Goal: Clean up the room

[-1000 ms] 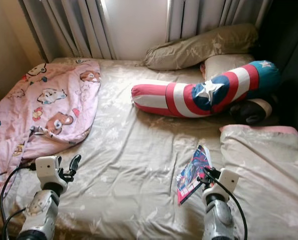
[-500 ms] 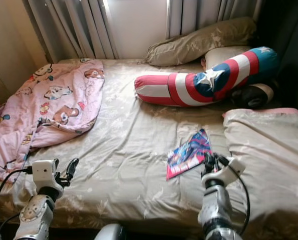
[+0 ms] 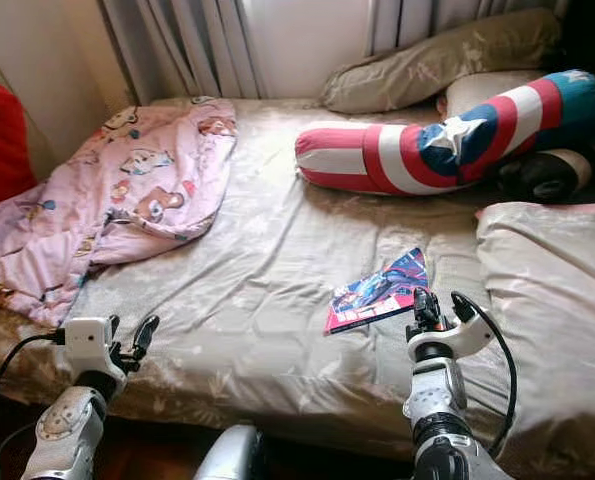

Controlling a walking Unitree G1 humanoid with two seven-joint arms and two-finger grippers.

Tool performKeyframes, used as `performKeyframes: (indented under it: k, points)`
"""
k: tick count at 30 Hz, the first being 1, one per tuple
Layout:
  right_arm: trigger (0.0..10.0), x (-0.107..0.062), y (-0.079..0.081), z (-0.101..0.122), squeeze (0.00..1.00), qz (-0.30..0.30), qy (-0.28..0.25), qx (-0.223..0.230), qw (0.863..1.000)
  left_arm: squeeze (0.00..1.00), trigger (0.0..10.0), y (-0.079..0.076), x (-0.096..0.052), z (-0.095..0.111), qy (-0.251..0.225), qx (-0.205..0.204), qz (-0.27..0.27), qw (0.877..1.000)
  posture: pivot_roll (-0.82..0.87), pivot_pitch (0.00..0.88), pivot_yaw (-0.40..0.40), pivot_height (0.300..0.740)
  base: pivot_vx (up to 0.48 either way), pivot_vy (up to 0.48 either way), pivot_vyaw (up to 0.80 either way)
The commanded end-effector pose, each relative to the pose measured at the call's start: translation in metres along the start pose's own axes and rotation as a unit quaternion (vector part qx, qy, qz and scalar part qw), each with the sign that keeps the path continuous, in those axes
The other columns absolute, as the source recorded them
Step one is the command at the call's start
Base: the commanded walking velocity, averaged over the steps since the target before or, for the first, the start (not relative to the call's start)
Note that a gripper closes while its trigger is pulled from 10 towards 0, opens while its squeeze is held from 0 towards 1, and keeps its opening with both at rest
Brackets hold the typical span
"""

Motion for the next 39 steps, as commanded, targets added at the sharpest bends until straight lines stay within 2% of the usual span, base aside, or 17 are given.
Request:
performKeyframes:
  k: [1, 17, 25, 27, 30, 32, 35, 39]
  points:
    - [10.0, 0.001, 0.004, 0.002, 0.0, 0.015, -0.006, 0.001, 1.0, 0.0, 10.0, 0.002, 0.0, 0.003, -0.001, 0.002, 0.0, 1.0, 0.15, 0.055, 0.065, 0.646, 0.307, 0.0, 0.0]
    - [10.0, -0.001, -0.005, 0.005, 0.0, -0.012, -0.006, -0.001, 1.0, 0.0, 10.0, 0.01, -0.006, 0.002, 0.003, 0.017, -0.001, 1.0, 0.16, 0.098, 0.07, 0.646, 0.329, 0.0, 0.0]
    - [10.0, -0.003, -0.004, -0.002, 0.0, 0.008, 0.042, -0.038, 0.998, 0.0, 10.0, 0.008, -0.009, 0.003, 0.006, 0.031, -0.017, 0.999, 0.15, 0.113, 0.082, 0.646, 0.161, 0.0, 0.0]
    - [10.0, -0.004, -0.001, -0.011, 0.0, 0.04, 0.073, -0.023, 0.996, 0.0, 10.0, 0.008, -0.012, 0.002, 0.009, 0.033, -0.02, 0.999, 0.16, 0.125, 0.087, 0.646, 0.0, 0.0, 0.0]
    - [10.0, -0.006, 0.003, -0.016, 0.0, 0.072, 0.084, 0.011, 0.994, 0.0, 10.0, 0.008, -0.015, 0.001, 0.01, 0.036, -0.024, 0.999, 0.16, 0.133, 0.09, 0.646, 0.0, 0.0, 0.0]
    - [10.0, -0.007, 0.001, -0.018, 0.0, 0.067, 0.085, 0.016, 0.994, 0.0, 10.0, 0.009, -0.017, 0.003, 0.009, 0.038, -0.026, 0.999, 0.17, 0.146, 0.094, 0.646, 0.0, 0.0, 0.0]
    - [10.0, -0.013, -0.009, -0.025, 0.0, 0.034, 0.085, 0.052, 0.994, 0.0, 10.0, 0.012, -0.023, 0.003, 0.012, 0.047, -0.032, 0.998, 0.21, 0.162, 0.105, 0.646, 0.0, 0.0, 0.0]
    - [10.0, -0.018, -0.013, -0.034, 0.0, 0.023, 0.09, 0.075, 0.993, 0.0, 10.0, 0.018, -0.031, 0.006, 0.013, 0.063, -0.038, 0.997, 0.22, 0.19, 0.12, 0.646, 0.0, 0.0, 0.0]
Point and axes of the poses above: a point about 5 cm out from each wrist's last joint towards the gripper, its own x axis pointing out of the wrist towards the gripper, its own z axis along the axis of the wrist's last joint, y = z × x, the point moved 1 cm from there along x, pointing out of the wrist towards the gripper, and after that the axes turned 14 degrees about x, right-handed, at the moved point
